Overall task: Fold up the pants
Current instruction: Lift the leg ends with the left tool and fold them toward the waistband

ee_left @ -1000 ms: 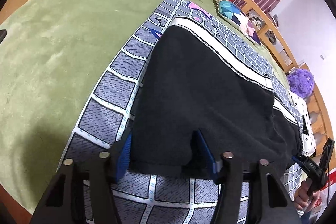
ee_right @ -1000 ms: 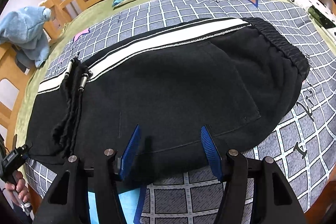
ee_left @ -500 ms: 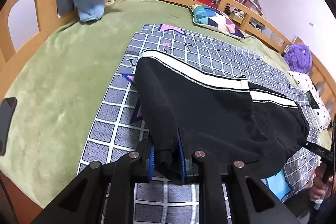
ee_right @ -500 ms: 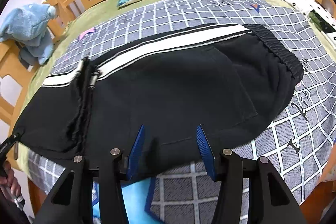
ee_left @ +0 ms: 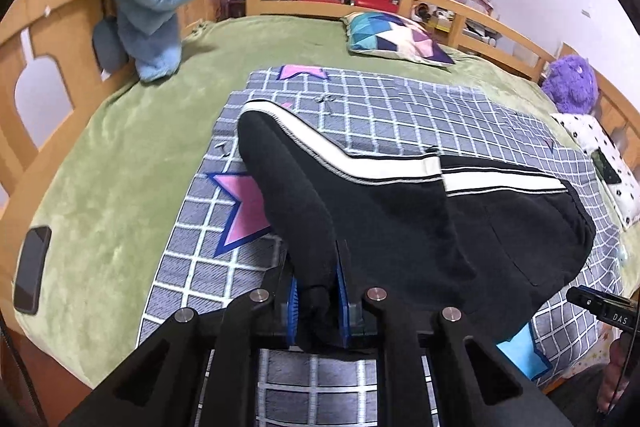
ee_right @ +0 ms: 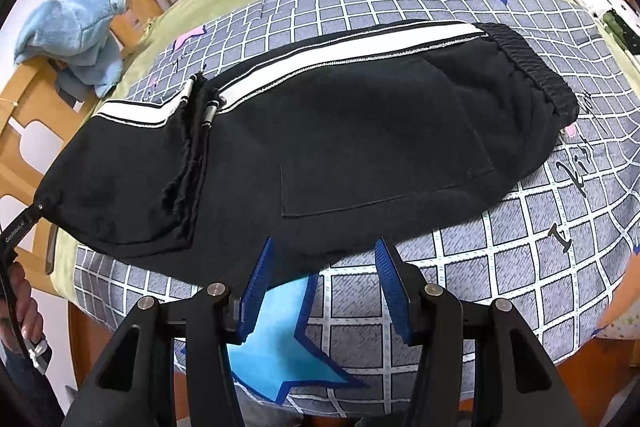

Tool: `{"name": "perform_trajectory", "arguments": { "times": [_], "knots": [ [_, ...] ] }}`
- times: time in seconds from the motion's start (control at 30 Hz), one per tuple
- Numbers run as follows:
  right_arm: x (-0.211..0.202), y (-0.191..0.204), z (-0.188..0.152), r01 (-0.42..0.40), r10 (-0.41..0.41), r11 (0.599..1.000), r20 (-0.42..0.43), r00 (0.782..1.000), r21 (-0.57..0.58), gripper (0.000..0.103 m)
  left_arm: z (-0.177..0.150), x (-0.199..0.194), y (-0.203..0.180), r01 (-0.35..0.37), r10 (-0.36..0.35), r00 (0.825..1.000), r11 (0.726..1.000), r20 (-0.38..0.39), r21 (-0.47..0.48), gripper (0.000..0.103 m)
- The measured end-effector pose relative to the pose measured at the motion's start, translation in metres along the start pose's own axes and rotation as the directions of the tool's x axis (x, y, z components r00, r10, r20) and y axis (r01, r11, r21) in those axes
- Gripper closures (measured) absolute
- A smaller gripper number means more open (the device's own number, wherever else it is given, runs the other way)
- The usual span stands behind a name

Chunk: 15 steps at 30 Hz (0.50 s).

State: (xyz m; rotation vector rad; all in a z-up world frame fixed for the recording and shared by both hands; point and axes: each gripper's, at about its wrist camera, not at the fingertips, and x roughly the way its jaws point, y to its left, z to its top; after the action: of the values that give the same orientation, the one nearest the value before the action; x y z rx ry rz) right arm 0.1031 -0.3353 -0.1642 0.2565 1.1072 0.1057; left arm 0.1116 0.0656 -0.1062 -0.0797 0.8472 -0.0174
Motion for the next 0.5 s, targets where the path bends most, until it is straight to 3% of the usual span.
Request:
{"name": "perform_trajectory", "arguments": {
  "times": [0.23,0.5],
  "knots": [
    [-0.008,-0.014,-0.001,-0.041,0.040,0.998,0.012,0.999,0.044,0.050,0.006,-0.007,-0.040,0.025,-0.026,0.999,0.998,0.020,0.065,0.089],
    [-0.020,-0.031,-0.004,-0.073,0.070,0.992,0.035,0.997,0.100,0.050,0.008,-0.008,-0.103,0.112,-0.116,0.993,0.981,0.020,0.157,0.089]
  ]
}}
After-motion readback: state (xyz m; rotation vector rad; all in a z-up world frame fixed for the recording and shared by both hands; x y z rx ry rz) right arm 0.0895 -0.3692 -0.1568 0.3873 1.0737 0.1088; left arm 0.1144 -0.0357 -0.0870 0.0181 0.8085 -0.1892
